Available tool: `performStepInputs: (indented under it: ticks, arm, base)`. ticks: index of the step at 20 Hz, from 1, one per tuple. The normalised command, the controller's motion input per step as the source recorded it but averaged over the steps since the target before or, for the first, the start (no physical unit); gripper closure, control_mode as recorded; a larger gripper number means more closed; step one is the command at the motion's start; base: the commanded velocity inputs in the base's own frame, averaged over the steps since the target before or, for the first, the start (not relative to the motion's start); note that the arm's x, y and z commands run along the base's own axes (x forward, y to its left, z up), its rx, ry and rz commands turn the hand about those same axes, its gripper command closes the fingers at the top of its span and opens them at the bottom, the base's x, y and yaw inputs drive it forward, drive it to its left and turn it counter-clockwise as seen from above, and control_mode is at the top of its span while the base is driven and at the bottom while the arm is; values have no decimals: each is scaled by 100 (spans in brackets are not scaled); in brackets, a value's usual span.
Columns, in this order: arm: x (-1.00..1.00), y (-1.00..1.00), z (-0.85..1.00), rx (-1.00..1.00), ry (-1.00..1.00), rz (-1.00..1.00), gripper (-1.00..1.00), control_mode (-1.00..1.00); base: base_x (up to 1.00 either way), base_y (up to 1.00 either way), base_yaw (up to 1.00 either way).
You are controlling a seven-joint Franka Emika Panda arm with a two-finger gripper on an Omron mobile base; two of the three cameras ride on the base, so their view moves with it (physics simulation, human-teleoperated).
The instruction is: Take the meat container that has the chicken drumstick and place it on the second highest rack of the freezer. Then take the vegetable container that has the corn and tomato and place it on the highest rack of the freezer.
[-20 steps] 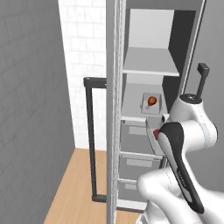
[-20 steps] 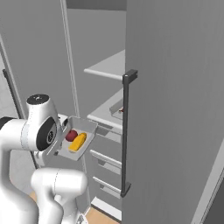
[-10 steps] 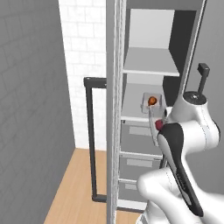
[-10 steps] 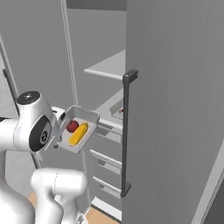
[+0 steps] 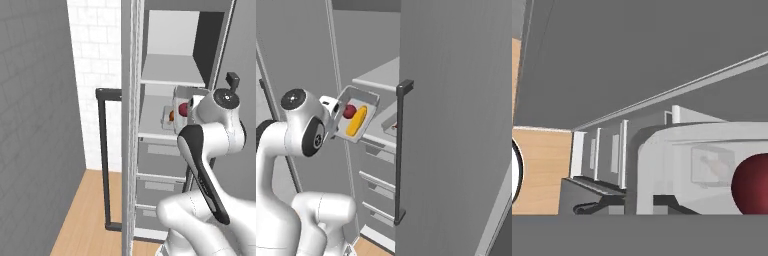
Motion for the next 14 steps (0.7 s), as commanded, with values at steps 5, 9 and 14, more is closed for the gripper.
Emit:
performStepInputs:
  ticks: [5,9,14]
  arm:
    - [44,-13,45,-3,-15,0,100,-100]
    - [33,0,59,-3,-8,0,100,-100]
    - [59,0,33,7,0,-2,100,-100]
  base:
    - [0,0,0]
    - [0,0,0]
    - [0,0,0]
